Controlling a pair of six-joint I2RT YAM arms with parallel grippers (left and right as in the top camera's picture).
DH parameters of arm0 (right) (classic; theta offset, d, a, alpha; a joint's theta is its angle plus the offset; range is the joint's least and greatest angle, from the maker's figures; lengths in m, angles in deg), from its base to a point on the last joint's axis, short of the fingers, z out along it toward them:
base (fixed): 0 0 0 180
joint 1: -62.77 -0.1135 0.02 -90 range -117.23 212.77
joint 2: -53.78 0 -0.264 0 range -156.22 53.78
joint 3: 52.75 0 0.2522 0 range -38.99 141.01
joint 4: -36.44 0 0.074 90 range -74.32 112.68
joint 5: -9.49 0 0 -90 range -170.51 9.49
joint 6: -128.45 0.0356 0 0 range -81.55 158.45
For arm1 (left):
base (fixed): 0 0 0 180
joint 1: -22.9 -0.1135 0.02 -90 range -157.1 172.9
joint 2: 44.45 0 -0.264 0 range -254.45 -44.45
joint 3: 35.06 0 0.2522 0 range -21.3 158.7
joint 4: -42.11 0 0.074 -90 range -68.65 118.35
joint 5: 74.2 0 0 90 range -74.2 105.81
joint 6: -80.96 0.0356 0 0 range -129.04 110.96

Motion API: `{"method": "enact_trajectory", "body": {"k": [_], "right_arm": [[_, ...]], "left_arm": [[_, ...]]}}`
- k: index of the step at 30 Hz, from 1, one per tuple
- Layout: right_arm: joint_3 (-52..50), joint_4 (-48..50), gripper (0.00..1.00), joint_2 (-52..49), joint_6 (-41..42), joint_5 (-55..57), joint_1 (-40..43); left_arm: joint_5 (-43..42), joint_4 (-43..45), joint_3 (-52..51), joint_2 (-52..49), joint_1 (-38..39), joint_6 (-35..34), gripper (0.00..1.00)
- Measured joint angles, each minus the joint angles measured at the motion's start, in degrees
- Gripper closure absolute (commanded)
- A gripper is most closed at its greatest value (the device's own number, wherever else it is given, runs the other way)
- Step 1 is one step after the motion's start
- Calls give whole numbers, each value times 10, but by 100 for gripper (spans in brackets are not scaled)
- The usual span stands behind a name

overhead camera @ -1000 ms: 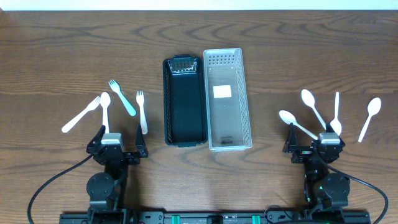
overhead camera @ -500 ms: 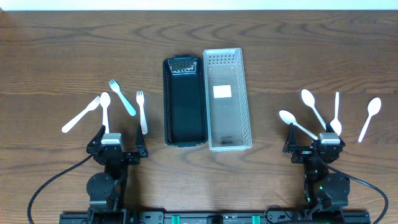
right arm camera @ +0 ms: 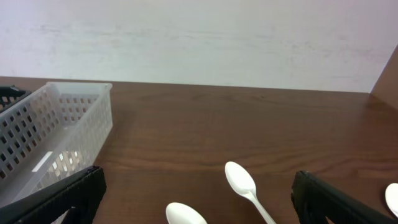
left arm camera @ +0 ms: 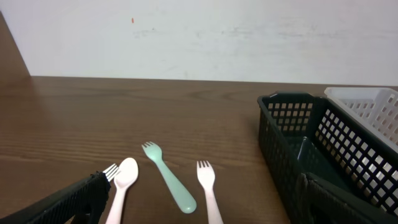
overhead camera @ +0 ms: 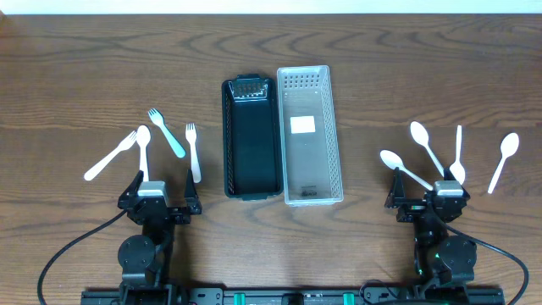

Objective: Pack container

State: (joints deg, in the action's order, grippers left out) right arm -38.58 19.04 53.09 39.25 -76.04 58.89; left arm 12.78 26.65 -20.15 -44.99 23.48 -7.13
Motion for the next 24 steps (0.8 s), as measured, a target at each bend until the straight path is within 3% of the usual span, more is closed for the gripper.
{"method": "enact_trajectory", "body": {"k": [19,24], "right_arm": [[0,-2,1,0,28,-23,0],[5,-17,1,-12,66,-54,0]], "left_arm": [[0,-1,0,0,0,-10,2],[-2,-108,42,-5,0,-60,2]]}}
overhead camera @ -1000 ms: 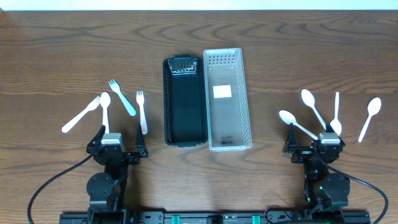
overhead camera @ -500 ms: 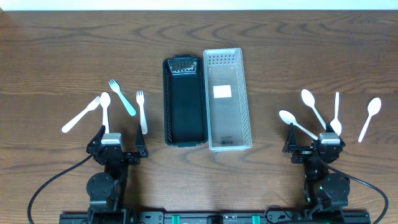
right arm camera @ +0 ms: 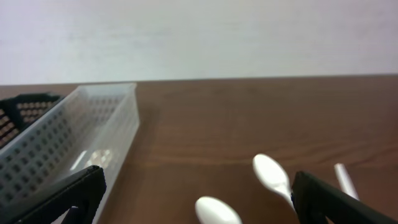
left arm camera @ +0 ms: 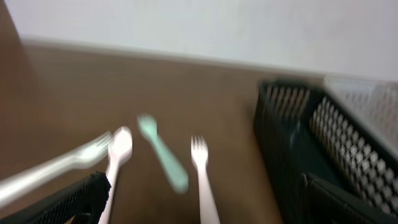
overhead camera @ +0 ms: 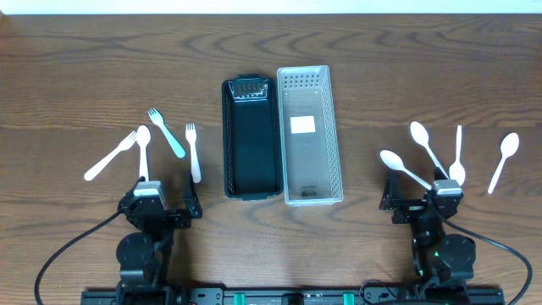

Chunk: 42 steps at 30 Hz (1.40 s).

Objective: Pack container
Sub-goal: 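Move the right gripper over the white spoons on the right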

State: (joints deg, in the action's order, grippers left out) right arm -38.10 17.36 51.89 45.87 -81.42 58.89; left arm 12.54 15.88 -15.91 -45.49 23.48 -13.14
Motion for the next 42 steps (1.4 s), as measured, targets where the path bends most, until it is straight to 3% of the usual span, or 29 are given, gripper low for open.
{"method": "enact_trajectory", "body": {"k": [5,14,19,23,32,42], "right_arm": [[76,-104,1,-60,9,-21,0],[365,-339,1,-299,1,-30,0],[522,-513,1,-452,-46,-25,0],[605,-586,1,-544,-97,-21,0],[642,-608,1,-676,-249,-3,5],[642,-501,1,-881,-335,5,27]], "left_arm": [[0,-116,96,-71,0,-22,2],[-2,-266,360,-318,0,-36,2],[-3,-299,412,-414,0,-36,2],[-5,-308,414,-434,0,-36,2],[-7,-311,414,-435,0,-36,2],[-7,-324,414,-435,0,-36,2]]}}
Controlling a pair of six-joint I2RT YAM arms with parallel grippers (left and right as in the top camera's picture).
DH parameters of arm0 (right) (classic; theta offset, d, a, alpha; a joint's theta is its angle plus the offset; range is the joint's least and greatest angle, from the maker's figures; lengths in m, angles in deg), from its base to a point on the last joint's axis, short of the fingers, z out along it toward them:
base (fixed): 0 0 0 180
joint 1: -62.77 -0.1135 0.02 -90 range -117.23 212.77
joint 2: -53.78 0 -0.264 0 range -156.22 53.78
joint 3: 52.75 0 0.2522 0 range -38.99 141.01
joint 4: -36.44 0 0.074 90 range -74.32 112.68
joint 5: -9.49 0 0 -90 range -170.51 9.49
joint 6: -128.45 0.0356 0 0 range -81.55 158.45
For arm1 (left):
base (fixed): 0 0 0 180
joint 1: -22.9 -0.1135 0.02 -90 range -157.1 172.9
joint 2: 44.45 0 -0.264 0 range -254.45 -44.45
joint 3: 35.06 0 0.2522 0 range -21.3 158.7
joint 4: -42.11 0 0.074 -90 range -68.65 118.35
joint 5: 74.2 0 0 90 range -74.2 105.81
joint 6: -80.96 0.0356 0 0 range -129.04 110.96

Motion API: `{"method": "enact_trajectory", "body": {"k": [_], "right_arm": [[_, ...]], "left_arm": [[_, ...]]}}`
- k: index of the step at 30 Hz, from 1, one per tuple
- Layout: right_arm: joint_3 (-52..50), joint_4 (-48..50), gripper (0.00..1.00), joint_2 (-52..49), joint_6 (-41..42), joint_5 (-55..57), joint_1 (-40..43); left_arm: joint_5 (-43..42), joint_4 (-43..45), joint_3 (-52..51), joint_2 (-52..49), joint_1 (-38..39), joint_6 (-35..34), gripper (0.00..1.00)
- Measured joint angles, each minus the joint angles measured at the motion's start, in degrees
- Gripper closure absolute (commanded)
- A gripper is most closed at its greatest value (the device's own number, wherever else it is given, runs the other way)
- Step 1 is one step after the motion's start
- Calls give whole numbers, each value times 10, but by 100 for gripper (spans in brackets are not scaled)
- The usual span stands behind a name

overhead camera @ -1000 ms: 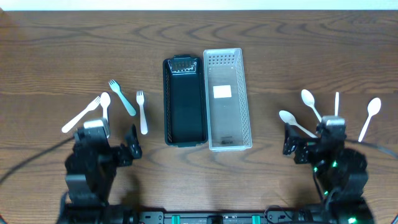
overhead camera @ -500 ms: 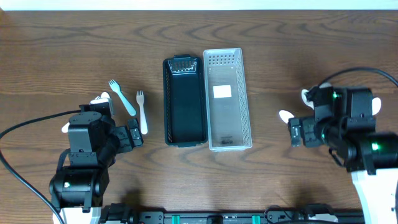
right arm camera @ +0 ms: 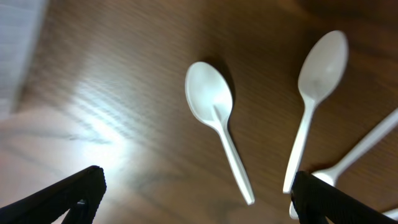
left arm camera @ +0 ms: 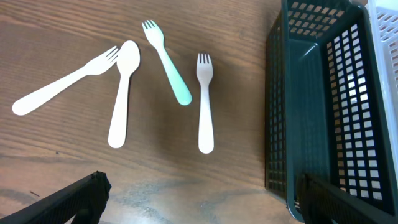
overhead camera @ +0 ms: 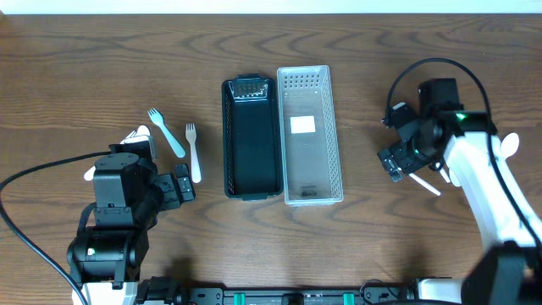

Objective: Pack container
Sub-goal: 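Move the right gripper over the white spoons on the right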

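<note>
A black basket (overhead camera: 251, 140) and a clear white basket (overhead camera: 311, 135) lie side by side mid-table. Left of them lie a teal fork (left arm camera: 166, 62), a small white fork (left arm camera: 204, 102), a white spoon (left arm camera: 122, 93) and a long white fork (left arm camera: 62, 83). My left gripper (left arm camera: 199, 208) hangs open above the table just in front of these, with nothing in it. On the right, white spoons (right arm camera: 217, 124) (right arm camera: 314, 99) lie on the wood. My right gripper (right arm camera: 196, 199) is open over them and holds nothing.
My right arm (overhead camera: 474, 182) covers most of the spoons in the overhead view; one spoon (overhead camera: 511, 146) shows at the far right. The black basket's wall (left arm camera: 317, 106) stands close on the right of my left gripper. Cables trail at both sides.
Both arms were low at the table's front edge and are now raised. The left gripper looks down on the forks. The right one has moved back, over the spoons. Both stay open.
First both grippers sat low and open at the front edge, looking level across the table. Then they had shifted slightly and the wrist views were blurred. Now both hang above the cutlery, and nothing on the table has moved.
</note>
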State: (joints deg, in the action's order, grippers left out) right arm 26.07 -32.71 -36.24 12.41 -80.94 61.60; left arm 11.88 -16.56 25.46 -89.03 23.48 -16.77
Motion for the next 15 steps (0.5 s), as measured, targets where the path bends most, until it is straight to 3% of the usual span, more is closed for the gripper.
{"method": "enact_trajectory", "body": {"k": [15], "right_arm": [[0,38,3,-165,-13,2,22]], "left_arm": [[0,0,0,0,0,0,2]]}}
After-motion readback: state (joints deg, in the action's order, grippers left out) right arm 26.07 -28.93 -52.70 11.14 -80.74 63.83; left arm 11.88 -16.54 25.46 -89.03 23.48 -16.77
